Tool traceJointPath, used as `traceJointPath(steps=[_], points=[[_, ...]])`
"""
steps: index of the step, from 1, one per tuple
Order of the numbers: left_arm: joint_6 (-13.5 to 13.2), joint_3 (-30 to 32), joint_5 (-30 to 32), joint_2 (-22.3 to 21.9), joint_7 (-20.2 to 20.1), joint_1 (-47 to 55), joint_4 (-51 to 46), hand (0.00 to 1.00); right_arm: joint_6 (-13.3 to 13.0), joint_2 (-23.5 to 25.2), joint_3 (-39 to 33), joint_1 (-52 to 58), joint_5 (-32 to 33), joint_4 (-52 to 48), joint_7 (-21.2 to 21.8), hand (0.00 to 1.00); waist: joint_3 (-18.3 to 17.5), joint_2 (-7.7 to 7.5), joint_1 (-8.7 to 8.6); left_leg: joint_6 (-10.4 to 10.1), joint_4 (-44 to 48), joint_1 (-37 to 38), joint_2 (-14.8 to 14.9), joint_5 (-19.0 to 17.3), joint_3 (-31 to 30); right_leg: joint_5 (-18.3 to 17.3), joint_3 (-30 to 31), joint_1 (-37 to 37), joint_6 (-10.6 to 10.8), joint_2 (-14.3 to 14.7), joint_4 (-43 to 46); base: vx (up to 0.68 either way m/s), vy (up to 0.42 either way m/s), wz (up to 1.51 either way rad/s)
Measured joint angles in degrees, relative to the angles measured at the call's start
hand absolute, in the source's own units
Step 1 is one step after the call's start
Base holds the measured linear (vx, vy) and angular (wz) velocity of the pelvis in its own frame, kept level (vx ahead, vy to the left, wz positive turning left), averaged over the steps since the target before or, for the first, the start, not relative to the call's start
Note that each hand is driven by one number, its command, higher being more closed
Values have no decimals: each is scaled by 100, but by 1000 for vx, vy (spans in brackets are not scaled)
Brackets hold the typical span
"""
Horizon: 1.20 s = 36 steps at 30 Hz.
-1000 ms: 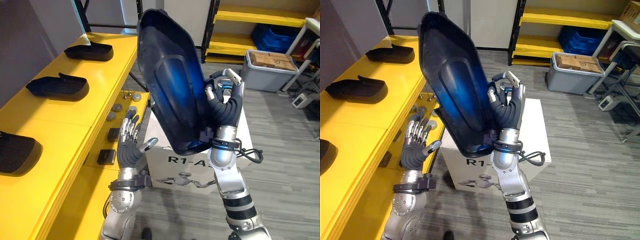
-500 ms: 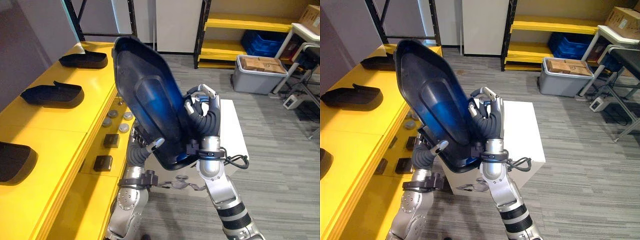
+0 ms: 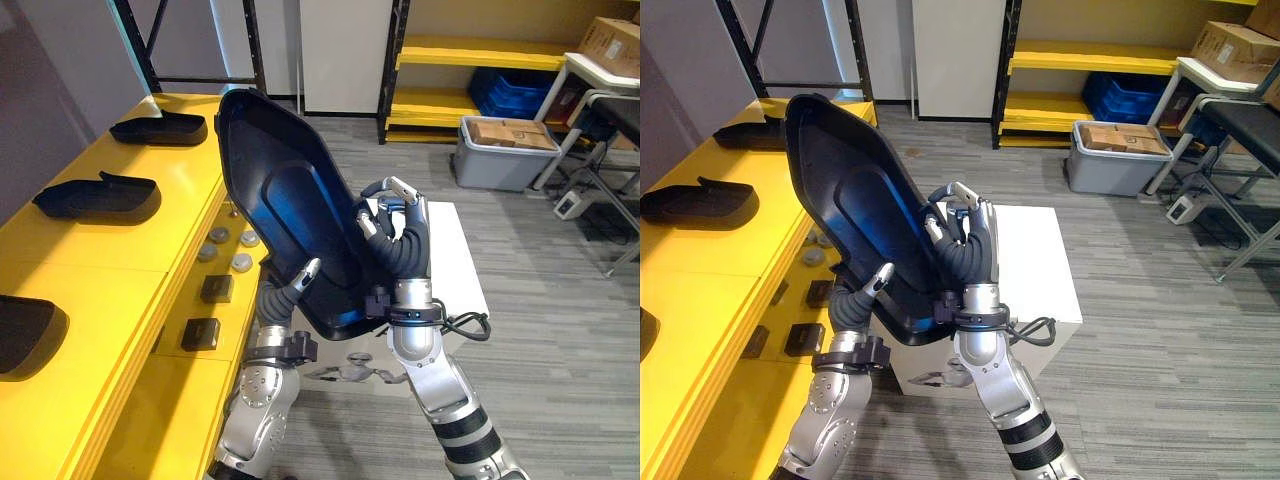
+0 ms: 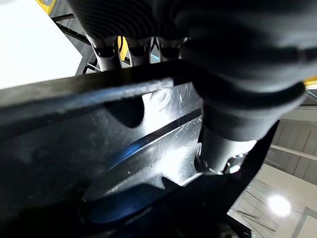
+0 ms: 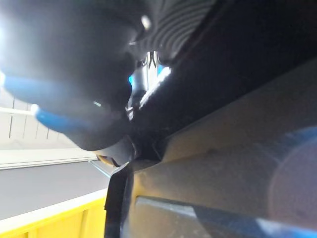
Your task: Walk over and take plastic housings, then place them on the shelf
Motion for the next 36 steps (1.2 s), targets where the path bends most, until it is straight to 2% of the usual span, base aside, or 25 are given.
traceJointPath(steps=[7,10,12,16,19,21,23,27,31,32,34,35,36], points=[[138,245,115,26,57,-1,19,100,-137,-26,61,38,299,0,176,0,-13,-1,1,-6,-2,65,8,-4,8,2,6,22,-3,4,0,0,0,0],[163,366,395,40,26,1,6,100,-194,-199,-104,37,630,-26,418,0,-13,-2,13,-18,-2,71,19,-13,8,9,10,25,-8,17,0,0,0,0],[173,481,701,13,-64,4,-10,100,-308,-387,-225,37,1077,-88,625,0,-13,-2,7,-20,-2,89,25,-14,26,11,24,33,-8,24,0,0,0,-2],[181,624,933,-17,-231,25,-143,100,-444,-672,-670,30,1662,-547,953,0,-13,-3,6,-28,-2,88,37,-20,38,11,43,24,-8,37,0,0,0,-1],[169,1071,953,-87,-272,219,-167,100,-643,-702,-1745,20,2348,-946,979,0,-13,-2,1,-29,-2,90,45,-25,71,11,82,15,-8,44,0,1,1,-7],[173,1468,949,-96,-268,552,-167,100,-867,-779,-2601,31,2876,-1105,992,0,-13,-2,-13,-27,-2,91,49,-31,134,11,149,10,-9,47,0,14,8,-13],[179,1642,948,-91,-280,710,-169,100,-1030,-898,-3107,138,3411,-1117,1087,0,-13,-2,-50,-27,-2,90,48,-31,130,11,144,12,-9,46,0,3,4,-2],[179,1878,952,-175,-368,942,-314,100,-1171,-974,-3874,751,4065,-948,1333,0,-13,-2,-82,-22,-2,86,48,-38,123,10,137,10,-8,44,0,0,0,0],[153,2097,975,-204,-448,1232,-671,100,-1138,-982,-4484,1502,4105,26,1371,0,-12,1,-173,-16,-2,78,46,-76,120,6,139,-9,-2,41,1,-8,5,0],[135,2249,981,-204,-488,1383,-800,100,-1020,-983,-4628,1879,4099,605,1372,0,-12,6,-228,-20,-2,76,47,-90,120,4,143,-37,0,41,1,0,0,0],[132,2340,983,-208,-517,1507,-873,100,-951,-983,-4660,2141,4001,1010,1381,0,-16,14,-266,-18,-2,73,48,-106,120,1,146,-44,4,41,2,0,0,0],[118,2414,985,-209,-592,1670,-943,100,-780,-982,-4668,2446,3858,1513,1485,0,-24,29,-282,-13,-2,63,46,-116,121,-1,149,-52,7,39,3,0,0,0],[118,2433,1006,-209,-607,1720,-954,100,-727,-980,-4665,2547,3842,1736,1532,0,-27,37,-284,-11,-1,60,45,-120,123,-2,152,-51,8,37,3,0,0,0]])
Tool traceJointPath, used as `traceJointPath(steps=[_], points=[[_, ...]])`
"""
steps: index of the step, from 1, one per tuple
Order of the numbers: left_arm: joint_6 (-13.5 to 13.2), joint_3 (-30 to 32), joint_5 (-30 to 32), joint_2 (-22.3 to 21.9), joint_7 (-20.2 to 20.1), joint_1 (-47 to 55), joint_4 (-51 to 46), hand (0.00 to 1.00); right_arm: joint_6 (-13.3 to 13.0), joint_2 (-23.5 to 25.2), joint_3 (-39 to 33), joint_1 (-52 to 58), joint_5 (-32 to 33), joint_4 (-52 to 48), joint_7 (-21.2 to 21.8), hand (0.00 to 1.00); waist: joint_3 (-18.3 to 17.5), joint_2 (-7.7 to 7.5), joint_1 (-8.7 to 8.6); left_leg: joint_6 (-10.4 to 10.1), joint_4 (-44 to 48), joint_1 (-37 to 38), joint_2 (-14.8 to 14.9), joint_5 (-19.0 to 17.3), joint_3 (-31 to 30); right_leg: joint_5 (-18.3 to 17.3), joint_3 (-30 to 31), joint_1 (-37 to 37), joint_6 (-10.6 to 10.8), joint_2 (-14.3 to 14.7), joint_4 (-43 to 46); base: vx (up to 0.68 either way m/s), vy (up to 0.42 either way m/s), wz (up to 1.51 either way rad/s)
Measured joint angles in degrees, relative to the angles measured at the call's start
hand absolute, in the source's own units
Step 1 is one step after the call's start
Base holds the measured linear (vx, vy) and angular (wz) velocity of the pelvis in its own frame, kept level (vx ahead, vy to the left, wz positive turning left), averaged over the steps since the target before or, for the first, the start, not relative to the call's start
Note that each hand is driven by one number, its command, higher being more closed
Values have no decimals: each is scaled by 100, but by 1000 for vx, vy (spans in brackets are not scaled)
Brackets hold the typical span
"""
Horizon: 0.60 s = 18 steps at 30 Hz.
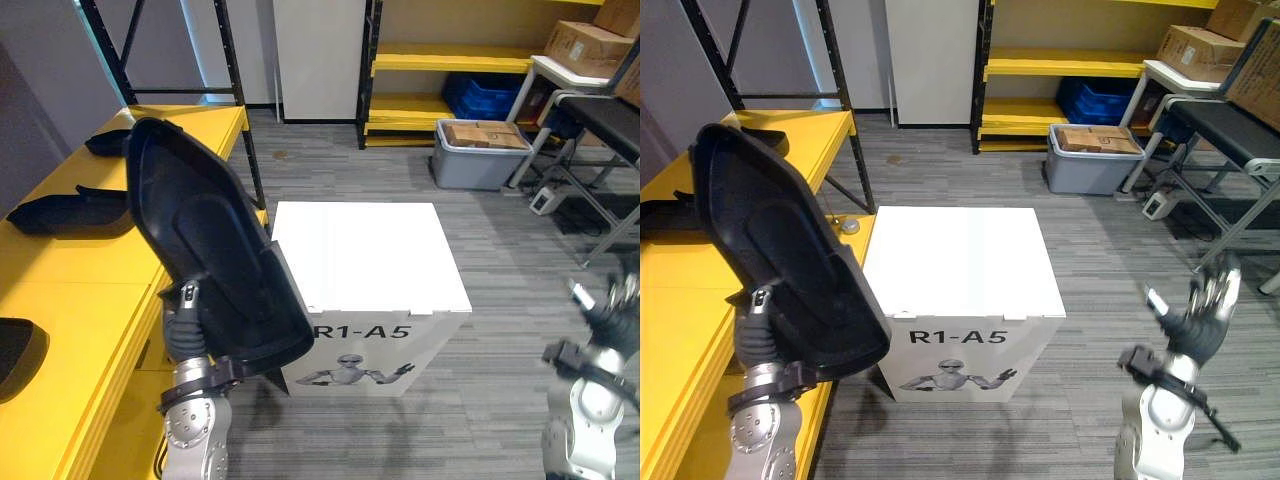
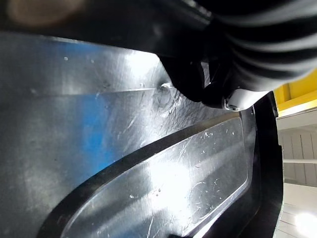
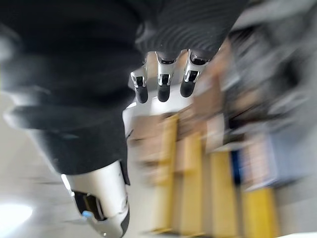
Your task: Walk over and take plastic housings, then place them on the shelf
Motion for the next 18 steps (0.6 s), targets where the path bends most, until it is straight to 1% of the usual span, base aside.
traceJointPath(steps=[2,4,6,7,10,11,14,17,18], points=[[-1,-17,23,-14,-86,149,-59,100,158,16,1,201,-81,930,179,0,1,14,-8,5,3,-1,-3,-4,4,-3,6,21,4,-7,16,0,0,0],[-2,-19,35,-21,-188,219,-102,100,212,65,-6,233,-81,1576,297,0,3,16,-5,12,7,2,-2,-10,4,-9,6,19,12,-10,35,0,0,0],[-4,-95,36,-21,-266,366,-182,100,282,261,4,323,-71,2426,461,0,19,42,1,8,13,44,12,-34,8,-51,15,14,39,-20,142,0,0,0],[-4,-127,36,-23,-284,412,-211,100,307,331,5,374,-70,2600,500,0,22,46,8,9,15,61,25,-43,10,-71,17,20,37,-26,167,0,0,0],[-4,-145,90,-43,-433,607,-337,100,461,660,84,523,-56,3562,726,0,29,58,41,11,58,117,27,-108,16,-198,18,38,73,-67,363,0,0,0],[-4,-157,91,-44,-445,633,-350,100,482,711,131,566,-61,3693,748,0,29,58,48,9,63,127,25,-119,19,-229,18,38,68,-77,399,0,0,0],[-4,-294,143,-70,-473,738,-403,100,655,935,500,820,-167,3979,916,0,26,57,100,24,74,210,19,-174,49,-336,23,54,98,-116,554,0,0,0],[-4,-393,204,-215,-509,873,-545,100,684,1050,884,868,-383,3983,1022,0,26,55,133,20,105,236,19,-206,77,-353,39,57,106,-139,611,-5,10,-3],[-4,-400,241,-238,-517,894,-565,100,688,1060,1027,861,-483,3984,1067,0,28,52,187,11,113,267,23,-221,101,-358,59,79,109,-141,612,-5,12,-7]])
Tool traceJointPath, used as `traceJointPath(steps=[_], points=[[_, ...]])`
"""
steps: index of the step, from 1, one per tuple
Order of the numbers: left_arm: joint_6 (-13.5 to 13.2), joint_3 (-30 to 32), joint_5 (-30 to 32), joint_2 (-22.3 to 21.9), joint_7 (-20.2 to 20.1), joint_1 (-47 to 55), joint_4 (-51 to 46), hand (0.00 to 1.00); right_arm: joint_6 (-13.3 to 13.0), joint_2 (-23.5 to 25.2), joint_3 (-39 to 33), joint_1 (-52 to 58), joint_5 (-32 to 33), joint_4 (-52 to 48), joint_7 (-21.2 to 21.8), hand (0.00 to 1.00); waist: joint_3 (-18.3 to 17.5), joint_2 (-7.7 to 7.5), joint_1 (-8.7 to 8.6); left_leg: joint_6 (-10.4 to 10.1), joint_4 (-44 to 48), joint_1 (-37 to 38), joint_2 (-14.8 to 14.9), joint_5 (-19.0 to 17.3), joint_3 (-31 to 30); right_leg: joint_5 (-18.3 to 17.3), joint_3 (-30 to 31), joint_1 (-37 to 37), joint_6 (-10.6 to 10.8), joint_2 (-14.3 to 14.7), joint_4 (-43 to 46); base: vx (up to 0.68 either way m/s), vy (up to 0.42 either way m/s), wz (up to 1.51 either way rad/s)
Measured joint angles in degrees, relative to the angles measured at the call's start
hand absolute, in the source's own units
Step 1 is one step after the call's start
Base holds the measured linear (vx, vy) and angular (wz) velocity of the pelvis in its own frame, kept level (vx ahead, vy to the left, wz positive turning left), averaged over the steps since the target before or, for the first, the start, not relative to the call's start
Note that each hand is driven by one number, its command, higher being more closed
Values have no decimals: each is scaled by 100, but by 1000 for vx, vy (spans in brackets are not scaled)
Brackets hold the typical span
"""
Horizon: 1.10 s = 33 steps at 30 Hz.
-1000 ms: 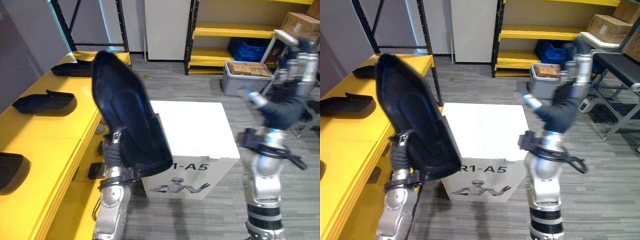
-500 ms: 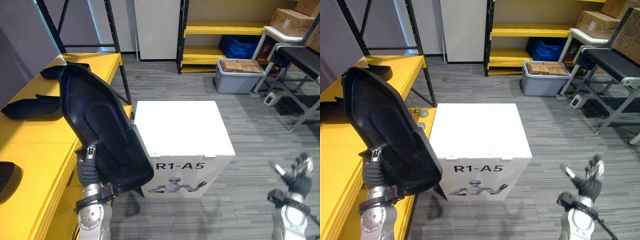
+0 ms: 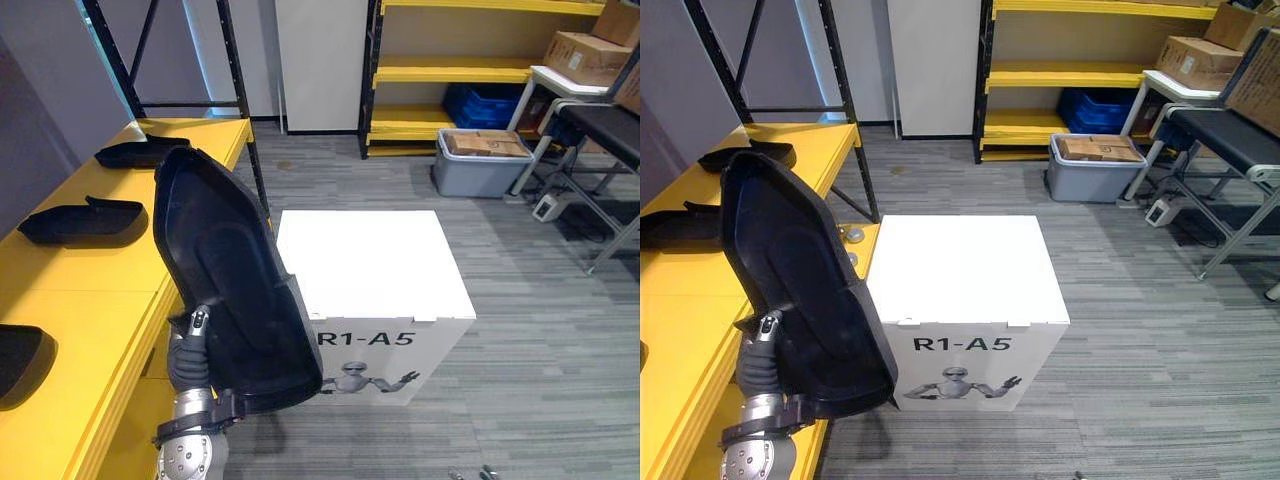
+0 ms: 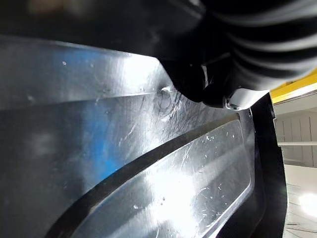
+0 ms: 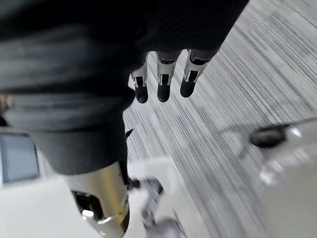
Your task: Walk over and take plastic housings, then place them on the shelf
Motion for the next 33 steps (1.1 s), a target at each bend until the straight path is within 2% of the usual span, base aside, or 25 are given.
traceJointPath(steps=[4,7,9,10,11,12,13,14,15,16,17,18,21,22,23,24,25,26,27,29,30,32,33], points=[[0,-29,13,-29,-17,38,-15,100,0,9,263,-57,-216,13,103,0,-2,-18,165,-10,100,13,-13,-55,-99,-68,-64,98,10,-23,37,-1,-4,10],[3,-175,15,-28,-65,134,-101,100,1,-37,469,-190,-258,135,101,0,52,-79,274,-4,138,-24,-86,-49,-486,-251,-424,203,65,-118,250,11,-31,70],[3,-346,18,-16,-97,80,-233,100,1,-108,727,-233,-262,156,78,0,90,-148,368,29,344,-364,-296,-6,-1194,-436,-1149,275,154,-284,507,15,-42,154],[3,-391,19,-20,-96,66,-288,100,1,-139,761,-261,-262,156,54,0,94,-159,399,49,392,-481,-331,31,-1359,-483,-1357,281,167,-347,555,20,-10,180],[2,-442,20,-21,-84,31,-381,100,-1,-191,786,-354,-264,169,25,0,113,-174,455,182,413,-697,-413,-12,-1438,-531,-1770,291,174,-458,611,23,8,157],[-1,-441,18,-27,-75,-20,-429,100,1,-206,782,-474,-271,217,8,0,126,-174,507,266,464,-842,-301,-30,-950,-529,-2060,304,175,-514,618,36,18,207],[-16,-440,20,-25,-67,-184,-437,100,1,-279,784,-639,-343,224,-73,0,208,-174,522,397,875,-1089,30,-26,437,-531,-2460,412,175,-604,683,61,37,167],[-16,-458,19,-27,-66,-259,-430,100,1,-314,784,-721,-383,227,-90,0,249,-168,522,406,1062,-1149,150,-53,962,-534,-2574,485,178,-642,729,112,111,174],[-33,-505,18,-2,-44,-355,-430,100,1,-343,787,-839,-384,229,-137,0,271,-189,520,511,1387,-1224,258,-194,1894,-534,-2800,576,178,-733,866,139,143,112],[-46,-539,16,23,-26,-401,-430,100,0,-341,798,-892,-385,216,-154,0,284,-207,516,549,1488,-1250,276,-242,2168,-534,-2926,628,180,-783,944,180,184,120],[-98,-620,16,65,24,-464,-430,100,-4,-342,862,-975,-453,189,-181,0,292,-207,544,551,1512,-1259,182,-334,2190,-537,-3116,694,181,-864,1076,156,137,92],[-141,-633,16,73,34,-493,-429,100,-4,-363,906,-1052,-518,196,-187,0,298,-243,529,499,1447,-1265,39,-371,1980,-541,-3248,720,185,-953,1170,183,165,107],[-143,-677,16,69,41,-654,-333,100,7,-339,891,-1185,-733,370,-185,0,342,-269,425,614,1264,-1250,-416,-451,1477,-531,-3511,748,176,-1475,1994,163,186,108],[-143,-712,13,70,53,-701,-286,100,27,-332,896,-1200,-844,396,-182,0,401,-277,427,699,1225,-1078,-583,-461,1328,-432,-3445,708,47,-1829,2660,184,191,69],[-143,-733,13,76,63,-744,-221,100,39,-333,901,-1200,-932,394,-183,0,415,-273,414,753,1192,-920,-689,-501,1177,-234,-3215,626,-231,-2071,3235,230,202,92],[-142,-846,14,152,83,-869,-146,100,72,-315,906,-1145,-1000,387,-182,0,496,-238,344,806,1161,-705,-745,-555,901,-37,-2382,326,-503,-2160,4096,213,117,116],[-144,-997,23,246,108,-1036,-74,100,105,-296,958,-1161,-1031,377,-180,0,537,-181,234,810,1137,-617,-718,-571,590,-348,-1313,-235,-214,-1766,4797,175,40,119],[-147,-1076,31,290,135,-1137,-19,100,108,-299,1010,-1155,-1036,352,-182,0,560,-154,207,791,1104,-567,-700,-565,470,-505,-834,-489,-139,-1510,4981,166,-22,129],[-152,-1237,136,311,173,-1379,166,100,114,-300,1068,-1142,-1038,352,-182,0,558,-164,160,764,1026,-450,-720,-523,210,-867,75,-1027,-34,-950,4993,146,-21,91],[-153,-1357,143,314,201,-1580,360,100,115,-289,1069,-1129,-1037,328,-190,0,561,-162,85,753,1029,-376,-795,-509,-70,-1160,594,-1374,13,-634,4637,171,-34,97],[-150,-1518,146,316,247,-1744,470,100,115,-265,1068,-1078,-1036,296,-193,0,547,-189,22,744,1067,-346,-874,-514,-317,-1305,1084,-1546,20,-370,4141,159,-55,109],[-153,-1712,140,304,294,-1852,502,100,121,-180,1066,-961,-1025,294,-195,0,536,-203,-65,655,1195,-345,-963,-572,-704,-1279,1689,-1530,-5,-94,3229,162,-122,133],[-173,-1752,143,301,292,-1856,493,100,124,-90,1060,-870,-1002,243,-220,0,478,-289,-5,562,1216,-326,-1030,-641,-743,-948,1735,-1477,-106,-124,2562,184,-168,106]])
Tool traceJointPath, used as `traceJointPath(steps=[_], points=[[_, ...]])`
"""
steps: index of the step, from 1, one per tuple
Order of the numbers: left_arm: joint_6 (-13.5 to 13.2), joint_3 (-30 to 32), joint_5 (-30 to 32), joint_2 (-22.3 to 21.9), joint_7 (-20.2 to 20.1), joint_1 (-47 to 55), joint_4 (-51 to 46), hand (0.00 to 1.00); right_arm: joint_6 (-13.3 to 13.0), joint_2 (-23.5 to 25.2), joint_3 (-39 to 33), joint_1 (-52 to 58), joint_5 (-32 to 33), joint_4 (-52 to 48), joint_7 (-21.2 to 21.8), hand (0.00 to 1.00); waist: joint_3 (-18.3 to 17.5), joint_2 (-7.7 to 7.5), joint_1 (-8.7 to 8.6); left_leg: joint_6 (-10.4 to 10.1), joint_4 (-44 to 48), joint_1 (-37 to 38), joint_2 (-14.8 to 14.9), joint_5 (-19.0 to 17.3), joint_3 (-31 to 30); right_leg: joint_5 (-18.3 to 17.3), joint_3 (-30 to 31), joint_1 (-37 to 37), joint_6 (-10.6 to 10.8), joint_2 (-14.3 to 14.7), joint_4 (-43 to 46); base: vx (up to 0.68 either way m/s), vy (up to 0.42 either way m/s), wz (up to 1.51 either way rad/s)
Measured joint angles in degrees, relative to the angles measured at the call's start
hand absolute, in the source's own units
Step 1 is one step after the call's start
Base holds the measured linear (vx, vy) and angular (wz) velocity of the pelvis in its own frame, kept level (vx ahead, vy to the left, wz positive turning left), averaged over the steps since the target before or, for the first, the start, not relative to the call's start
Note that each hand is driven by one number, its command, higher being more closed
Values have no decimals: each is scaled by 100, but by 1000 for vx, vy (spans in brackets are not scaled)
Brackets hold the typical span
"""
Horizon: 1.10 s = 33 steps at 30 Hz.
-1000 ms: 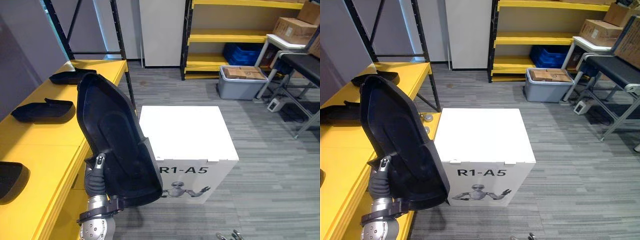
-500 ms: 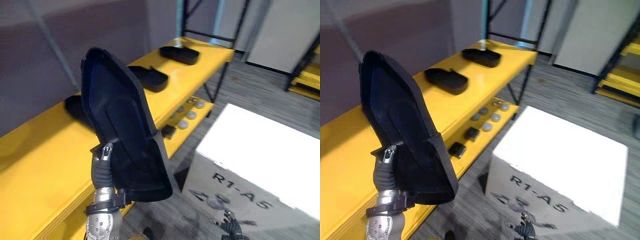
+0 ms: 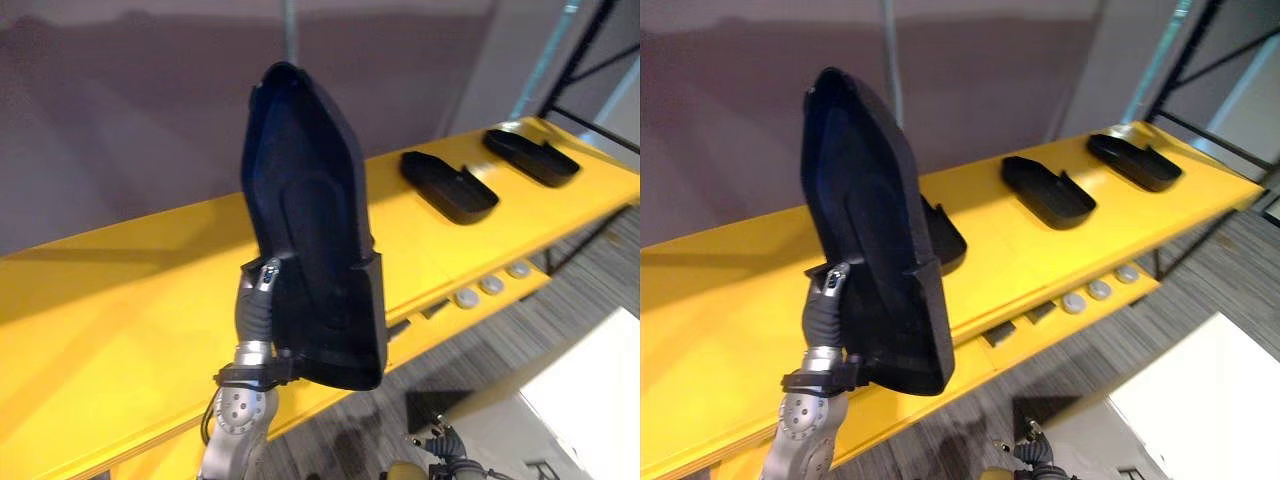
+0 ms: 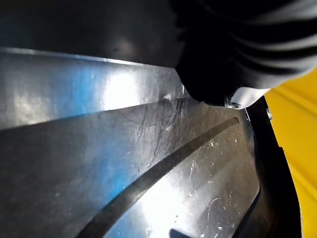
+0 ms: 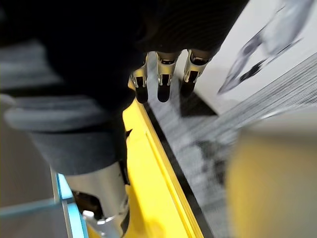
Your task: Walk over and take plastic housings, then place them on the shelf
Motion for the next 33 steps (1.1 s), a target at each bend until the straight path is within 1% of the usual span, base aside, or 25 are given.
traceJointPath(steps=[1,2,3,5,7,8,11,13,14,17,18,19,20,21,22,23,24,25,26,27,28,29,30,31,33], points=[[-6,-4,1,1,-1,5,-9,100,7,48,14,7,0,-16,-4,0,-23,-67,72,-44,22,12,-43,-47,-8,266,-43,16,-7,-58,-218,193,-196,64],[-1,37,0,-55,15,47,-9,100,27,70,75,25,-3,-77,-6,0,-42,-47,149,-183,275,-25,2,-243,-77,152,-180,313,177,-75,-510,130,-151,41],[-5,49,0,-122,20,94,-44,100,31,62,72,37,-2,-203,-11,0,-92,35,210,-277,493,-106,182,-477,26,158,-375,576,187,20,-936,136,-174,35],[-7,28,-13,-216,16,142,-50,100,33,40,68,20,-3,-351,-20,0,-162,111,317,-270,597,-62,413,-617,233,202,-425,778,153,186,-1157,112,-150,4],[-9,29,-14,-271,14,227,-50,100,33,48,70,17,-5,-369,-37,0,-334,116,341,-291,578,-28,494,-615,281,229,-462,914,111,262,-1340,101,-87,5],[-8,10,-13,-280,-4,249,-49,100,32,52,69,12,-5,-369,-67,0,-380,106,308,-318,584,-26,504,-594,273,236,-565,1017,101,266,-1456,106,-42,25],[-5,19,-14,-280,-3,285,-49,100,33,67,106,105,-10,-356,-86,0,-404,104,332,-378,577,-15,507,-554,215,297,-732,1205,58,269,-1693,86,-26,33],[-3,28,-16,-279,6,294,-49,100,34,85,183,153,-29,-357,-89,0,-397,96,404,-384,577,-18,500,-549,46,314,-941,1331,54,268,-1788,51,-27,40],[-2,27,-16,-277,7,302,-49,100,34,91,184,156,-32,-357,-90,0,-396,94,401,-388,582,-22,497,-546,-18,314,-1029,1360,53,265,-1789,32,-34,52],[-3,88,-15,-273,13,381,-77,100,34,85,178,102,-41,-361,-128,0,-317,25,410,-524,596,-114,425,-401,-277,314,-1391,1454,51,190,-1787,-10,-47,68],[-3,176,-15,-272,29,416,-142,100,34,76,177,45,-46,-360,-161,0,-261,2,412,-610,619,-203,410,-341,-255,313,-1511,1446,50,150,-1785,-78,-35,56],[-4,315,-16,-277,53,426,-234,100,35,46,176,-41,-70,-352,-192,0,-182,-11,431,-670,646,-279,423,-299,-40,315,-1545,1426,47,102,-1771,-94,-16,46],[-5,406,-16,-277,83,432,-276,100,37,26,172,-71,-90,-347,-201,0,-133,-67,437,-678,682,-313,449,-346,112,329,-1547,1405,24,61,-1766,-119,18,29],[-8,560,-17,-284,124,439,-356,100,47,11,164,-167,-126,-345,-223,0,-129,-35,431,-534,1079,-485,800,-569,868,330,-1593,1331,21,47,-1716,-92,16,17],[-16,630,-18,-295,140,438,-385,100,53,-6,158,-222,-130,-345,-235,0,-97,-27,409,-534,1384,-552,1059,-664,1174,330,-1624,1325,21,47,-1660,-66,-13,17],[-22,696,-17,-326,168,444,-379,100,64,-67,159,-225,-134,-318,-268,0,-63,-35,376,-585,1910,-583,1572,-757,1498,327,-1657,1315,17,0,-1547,-48,16,9],[-22,692,-27,-337,236,446,-371,100,64,-153,157,-229,-134,-232,-310,0,-86,-24,368,-503,2298,-574,2027,-741,1599,318,-1683,1257,31,-92,-1474,-60,67,3],[-29,676,-30,-341,239,446,-371,100,64,-210,158,-231,-134,-166,-320,0,-106,9,364,-468,2484,-587,2227,-718,1592,309,-1715,1231,50,-121,-1454,-87,190,3],[-41,647,-34,-351,237,447,-367,100,69,-352,154,-250,-136,12,-350,0,-193,165,281,-265,2734,-678,2625,-510,1493,310,-1813,1127,151,-184,-1391,-70,298,36],[-58,653,-40,-362,236,437,-343,100,86,-429,44,-299,-148,203,-352,0,-271,280,68,-557,2423,-845,2339,-521,1263,247,-1836,991,289,-328,-1335,-62,413,65],[-62,666,-39,-346,239,413,-329,100,87,-408,46,-299,-151,327,-352,0,-295,215,-57,-549,2146,-895,2129,-514,1202,253,-1810,919,282,-401,-1384,-60,383,135],[-97,680,-48,-345,259,246,-204,100,96,-400,37,-280,-156,599,-350,0,-314,115,-242,-599,1356,-833,1823,-490,1040,405,-1903,907,190,-550,-1637,-70,358,156],[-109,642,-77,-323,325,-34,-43,100,138,-355,-65,-331,-160,809,-354,0,-172,147,-221,-942,1105,-885,1744,-533,1127,656,-2247,928,418,-700,-1715,-67,252,128],[-117,659,-92,-282,360,-80,40,100,180,-326,-106,-381,-154,833,-350,0,-119,121,-139,-928,1146,-896,1672,-503,1122,755,-2294,932,416,-727,-1742,-70,261,65],[-117,668,-157,-136,458,-70,332,100,190,-268,-95,-472,-154,837,-350,0,-114,138,-178,-923,1240,-1006,1561,-500,936,1214,-2582,1138,340,-758,-1965,-65,204,40]])
